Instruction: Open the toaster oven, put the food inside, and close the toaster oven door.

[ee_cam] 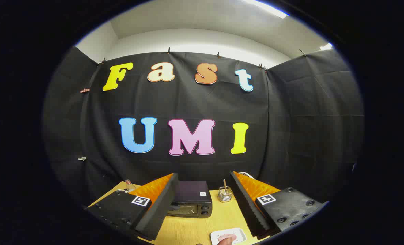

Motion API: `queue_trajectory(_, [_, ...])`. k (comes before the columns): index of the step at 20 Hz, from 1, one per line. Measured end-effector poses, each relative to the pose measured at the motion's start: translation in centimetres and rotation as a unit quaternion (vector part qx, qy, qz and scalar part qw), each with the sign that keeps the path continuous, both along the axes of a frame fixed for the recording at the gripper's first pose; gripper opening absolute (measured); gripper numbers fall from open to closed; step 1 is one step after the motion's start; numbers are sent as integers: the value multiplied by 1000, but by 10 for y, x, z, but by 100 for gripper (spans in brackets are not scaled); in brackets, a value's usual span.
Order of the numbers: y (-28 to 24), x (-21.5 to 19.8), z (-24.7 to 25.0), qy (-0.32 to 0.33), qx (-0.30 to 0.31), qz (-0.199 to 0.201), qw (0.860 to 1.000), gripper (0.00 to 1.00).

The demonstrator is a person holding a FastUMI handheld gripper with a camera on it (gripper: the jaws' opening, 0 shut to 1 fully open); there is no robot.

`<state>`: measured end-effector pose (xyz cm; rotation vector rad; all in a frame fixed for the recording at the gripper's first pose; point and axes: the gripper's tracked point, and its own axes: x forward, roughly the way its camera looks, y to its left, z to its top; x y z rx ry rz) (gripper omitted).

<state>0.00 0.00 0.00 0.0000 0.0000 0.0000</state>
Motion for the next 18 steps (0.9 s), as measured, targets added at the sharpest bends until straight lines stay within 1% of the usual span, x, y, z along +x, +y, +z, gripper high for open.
queue_trajectory(18, [4,-3,4,-6,-8,-3,1000,97])
